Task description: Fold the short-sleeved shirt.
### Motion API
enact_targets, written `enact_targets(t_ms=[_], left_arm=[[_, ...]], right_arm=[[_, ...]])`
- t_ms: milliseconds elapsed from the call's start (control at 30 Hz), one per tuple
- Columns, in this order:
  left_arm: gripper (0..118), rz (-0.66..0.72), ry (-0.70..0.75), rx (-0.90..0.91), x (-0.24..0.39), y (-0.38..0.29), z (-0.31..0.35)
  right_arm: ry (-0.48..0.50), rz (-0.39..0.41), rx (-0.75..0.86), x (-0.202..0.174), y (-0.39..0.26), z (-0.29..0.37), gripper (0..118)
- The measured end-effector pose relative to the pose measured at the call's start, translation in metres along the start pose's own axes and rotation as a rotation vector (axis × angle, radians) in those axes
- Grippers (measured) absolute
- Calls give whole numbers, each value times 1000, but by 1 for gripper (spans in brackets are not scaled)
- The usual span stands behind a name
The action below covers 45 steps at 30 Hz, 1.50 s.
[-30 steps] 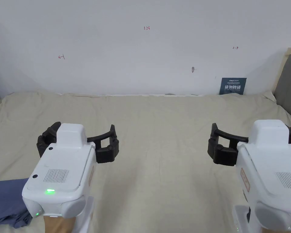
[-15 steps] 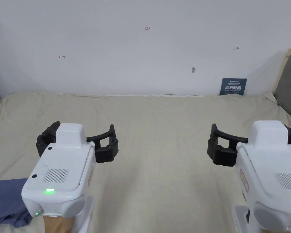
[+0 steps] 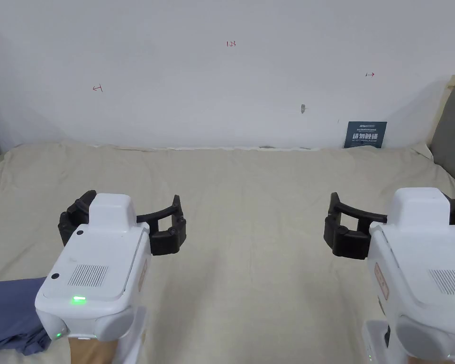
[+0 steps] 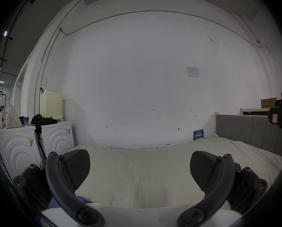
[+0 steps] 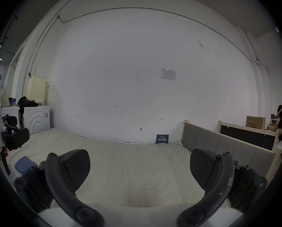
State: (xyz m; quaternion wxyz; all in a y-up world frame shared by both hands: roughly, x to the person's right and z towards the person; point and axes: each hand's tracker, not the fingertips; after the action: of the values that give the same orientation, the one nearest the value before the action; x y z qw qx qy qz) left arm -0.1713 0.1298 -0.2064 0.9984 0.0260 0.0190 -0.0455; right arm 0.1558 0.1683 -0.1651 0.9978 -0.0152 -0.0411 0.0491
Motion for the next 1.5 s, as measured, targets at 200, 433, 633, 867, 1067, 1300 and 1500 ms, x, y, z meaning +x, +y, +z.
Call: enact_targets(t_ms=[200,433,633,867,1067,1300,1500], left_arm=[[118,0,-1,-1,0,0,1],[118,4,0,5,-2,0,-1],[118,4,1,6,-3,1,0],[118,7,5,5,-5,1,0],[118,11,8,7,-7,2,0],[118,19,9,10,-8,4,2],[118,27,9,15,-8,5,2]], right_arm=[[-1,-2,2,0,0,0,118],[-4,-2,-1,0,-1,-1,118],[-9,1,-1,0,0,-1,118],[-23,11,-14,-2,1,-2,118],[-55,-68,-227,-3,13,-11,118],[-130,-195,-520,-7,31,-18,118],[-76,-249,-532,-7,32,-16,118]])
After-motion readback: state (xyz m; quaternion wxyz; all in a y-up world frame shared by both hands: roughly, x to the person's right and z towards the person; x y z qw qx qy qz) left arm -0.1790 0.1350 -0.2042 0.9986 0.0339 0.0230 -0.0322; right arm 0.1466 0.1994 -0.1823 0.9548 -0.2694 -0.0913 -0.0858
